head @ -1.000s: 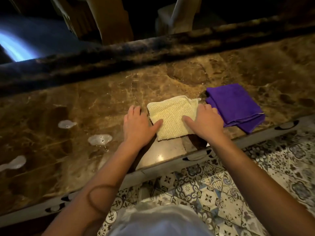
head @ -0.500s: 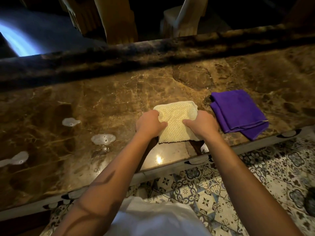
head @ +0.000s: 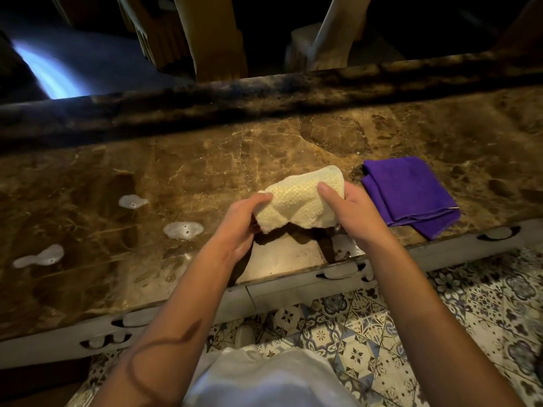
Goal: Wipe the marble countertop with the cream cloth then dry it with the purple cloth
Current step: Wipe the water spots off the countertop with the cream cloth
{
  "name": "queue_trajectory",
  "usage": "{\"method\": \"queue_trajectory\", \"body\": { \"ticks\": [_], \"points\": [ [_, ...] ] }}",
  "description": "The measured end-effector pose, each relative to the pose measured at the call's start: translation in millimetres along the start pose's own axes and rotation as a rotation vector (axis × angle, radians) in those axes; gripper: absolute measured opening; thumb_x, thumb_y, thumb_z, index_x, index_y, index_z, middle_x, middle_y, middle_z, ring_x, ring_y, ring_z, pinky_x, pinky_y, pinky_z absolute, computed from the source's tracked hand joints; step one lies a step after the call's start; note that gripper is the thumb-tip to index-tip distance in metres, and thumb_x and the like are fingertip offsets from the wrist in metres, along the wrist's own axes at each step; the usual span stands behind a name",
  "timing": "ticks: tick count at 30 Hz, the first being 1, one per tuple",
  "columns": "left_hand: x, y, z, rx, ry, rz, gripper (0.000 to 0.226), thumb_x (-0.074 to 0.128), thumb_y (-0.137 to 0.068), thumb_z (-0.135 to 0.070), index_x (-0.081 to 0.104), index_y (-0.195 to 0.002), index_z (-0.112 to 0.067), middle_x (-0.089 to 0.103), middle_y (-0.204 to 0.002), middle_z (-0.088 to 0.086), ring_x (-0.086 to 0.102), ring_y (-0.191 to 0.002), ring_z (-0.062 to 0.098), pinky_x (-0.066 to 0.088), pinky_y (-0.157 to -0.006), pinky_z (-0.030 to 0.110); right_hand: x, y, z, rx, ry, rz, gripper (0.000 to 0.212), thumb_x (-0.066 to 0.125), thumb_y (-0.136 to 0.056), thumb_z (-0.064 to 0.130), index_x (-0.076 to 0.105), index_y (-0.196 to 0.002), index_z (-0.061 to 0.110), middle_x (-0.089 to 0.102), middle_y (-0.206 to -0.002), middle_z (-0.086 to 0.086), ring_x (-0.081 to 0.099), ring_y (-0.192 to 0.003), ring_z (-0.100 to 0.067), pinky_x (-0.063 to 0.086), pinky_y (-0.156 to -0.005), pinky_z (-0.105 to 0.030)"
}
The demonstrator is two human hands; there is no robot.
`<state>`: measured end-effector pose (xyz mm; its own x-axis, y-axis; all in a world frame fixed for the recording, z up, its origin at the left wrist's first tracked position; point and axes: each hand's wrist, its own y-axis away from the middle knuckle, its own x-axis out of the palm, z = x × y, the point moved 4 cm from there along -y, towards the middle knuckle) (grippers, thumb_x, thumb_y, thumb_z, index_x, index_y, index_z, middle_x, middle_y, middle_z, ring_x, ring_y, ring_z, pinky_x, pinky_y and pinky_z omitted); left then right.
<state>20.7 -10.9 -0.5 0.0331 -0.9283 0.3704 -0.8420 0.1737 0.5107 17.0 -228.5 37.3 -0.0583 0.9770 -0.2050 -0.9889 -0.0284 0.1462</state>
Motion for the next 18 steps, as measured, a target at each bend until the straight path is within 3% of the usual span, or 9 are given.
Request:
{"method": "queue_trajectory", "body": {
  "ticks": [3,7,9,14,18],
  "points": [
    [8,22,3,0.039,0.168,0.125,0.038,0.078,-0.086,-0.029,0.079,-0.118,-0.008,0.075,-0.127,0.017,0.070,-0.121,0.032,0.053,-0.108,0.047,4,12,10,0.018,-0.219,0.007,0.022,0.064,-0.101,0.039,0.080,-0.112,0.028,0.080,-0.115,-0.002,0.076,-0.108,-0.021,0.063,-0.091,-0.042],
    [25,57,9,0.024,0.352,0.296,0.087,0.095,-0.066,-0.035,0.062,-0.140,-0.003,0.061,-0.146,0.023,0.057,-0.137,0.037,0.042,-0.116,0.054,17,34,27,0.061,-0.455,0.073,0.023,0.075,-0.086,0.044,0.083,-0.102,0.028,0.081,-0.112,-0.005,0.077,-0.106,-0.023,0.064,-0.080,-0.034],
    [32,74,13,0.021,0.376,0.359,0.087,0.092,-0.069,-0.044,0.063,-0.141,-0.005,0.062,-0.146,0.022,0.061,-0.133,0.035,0.047,-0.113,0.052,24,44,36,0.035,-0.548,0.111,0.027,0.076,-0.084,0.039,0.082,-0.104,0.021,0.081,-0.112,-0.007,0.077,-0.107,-0.024,0.063,-0.081,-0.033],
    [28,105,26,0.020,0.392,0.350,0.077,0.054,-0.090,-0.068,0.063,-0.144,-0.014,0.061,-0.148,0.018,0.060,-0.135,0.033,0.052,-0.109,0.049,44,67,50,0.022,-0.693,0.263,0.032,0.078,-0.077,0.032,0.080,-0.107,0.019,0.080,-0.113,-0.007,0.076,-0.107,-0.024,0.063,-0.085,-0.036],
    [3,125,22,0.156,0.410,0.216,0.069,0.072,-0.080,-0.064,0.074,-0.130,-0.016,0.067,-0.142,0.016,0.062,-0.133,0.032,0.050,-0.110,0.050,66,78,46,0.061,-0.737,0.322,0.020,0.070,-0.086,0.020,0.085,-0.098,0.022,0.082,-0.105,-0.002,0.078,-0.100,-0.018,0.063,-0.081,-0.032]
  ]
}}
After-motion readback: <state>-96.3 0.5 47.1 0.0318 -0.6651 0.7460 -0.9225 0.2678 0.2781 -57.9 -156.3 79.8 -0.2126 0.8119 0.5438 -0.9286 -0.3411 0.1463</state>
